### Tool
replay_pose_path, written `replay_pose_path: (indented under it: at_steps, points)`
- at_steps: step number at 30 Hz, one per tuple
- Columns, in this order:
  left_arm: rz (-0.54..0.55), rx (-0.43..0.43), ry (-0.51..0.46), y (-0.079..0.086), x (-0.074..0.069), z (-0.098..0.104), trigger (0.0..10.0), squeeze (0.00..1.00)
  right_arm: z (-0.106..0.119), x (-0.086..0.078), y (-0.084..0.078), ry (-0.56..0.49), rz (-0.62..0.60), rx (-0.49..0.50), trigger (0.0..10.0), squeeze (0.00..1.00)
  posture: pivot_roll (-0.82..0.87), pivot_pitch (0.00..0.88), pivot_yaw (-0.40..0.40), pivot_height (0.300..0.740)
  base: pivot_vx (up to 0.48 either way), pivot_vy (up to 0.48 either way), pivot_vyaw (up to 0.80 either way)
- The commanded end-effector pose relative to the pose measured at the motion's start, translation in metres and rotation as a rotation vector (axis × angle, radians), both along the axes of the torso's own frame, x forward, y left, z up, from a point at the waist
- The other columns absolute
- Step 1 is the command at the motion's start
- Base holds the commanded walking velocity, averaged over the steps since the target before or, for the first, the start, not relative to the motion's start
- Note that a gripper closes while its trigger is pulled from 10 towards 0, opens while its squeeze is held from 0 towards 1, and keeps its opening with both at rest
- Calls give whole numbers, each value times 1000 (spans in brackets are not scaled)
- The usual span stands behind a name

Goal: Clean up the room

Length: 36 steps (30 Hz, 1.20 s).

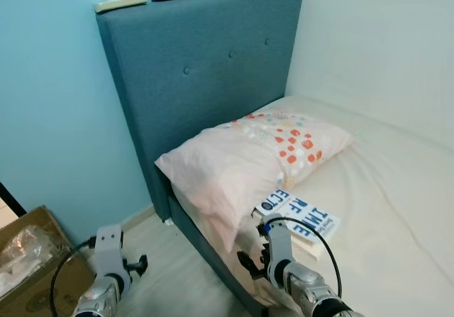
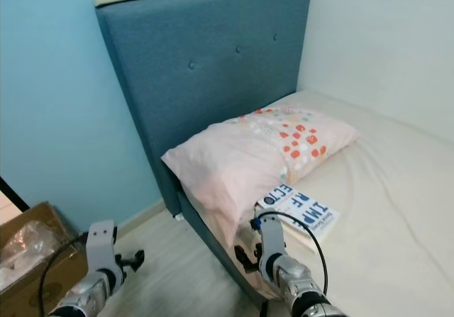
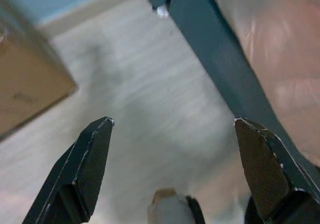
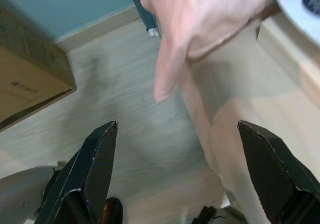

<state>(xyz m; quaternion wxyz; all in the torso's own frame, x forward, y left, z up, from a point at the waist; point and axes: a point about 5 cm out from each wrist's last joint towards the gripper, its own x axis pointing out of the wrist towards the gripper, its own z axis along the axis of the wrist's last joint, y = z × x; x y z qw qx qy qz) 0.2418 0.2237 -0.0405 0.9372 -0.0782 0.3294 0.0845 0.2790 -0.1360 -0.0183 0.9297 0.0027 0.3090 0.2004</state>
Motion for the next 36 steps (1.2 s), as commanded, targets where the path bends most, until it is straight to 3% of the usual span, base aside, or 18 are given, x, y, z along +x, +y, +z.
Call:
replay_pose_path:
  at_steps: [1, 5, 9, 24, 36]
  points:
    - [24, -7, 47, 2, -9, -7, 10000, 0, -4, -4, 0, 21, 6, -9, 10000, 0, -150, 0, -23, 667, 0, 0, 0]
    - [58, -7, 114, 5, -27, -18, 10000, 0, -2, -2, 2, 14, 65, -49, 10000, 0, -157, 0, -24, 682, 0, 0, 0]
    - [58, -1, 141, 5, -34, -22, 10000, 0, 0, 0, 4, 2, 86, -58, 10000, 0, -157, 0, -26, 691, 0, 0, 0]
    - [41, 16, 194, 2, -45, -29, 10000, 0, -1, -2, 11, -2, 131, -69, 10000, 0, -115, 0, -42, 740, 0, 0, 0]
    - [14, 24, 209, 0, -49, -32, 10000, 0, -1, -1, 9, -31, 117, -137, 10000, 0, -124, 0, -31, 740, 0, 0, 0]
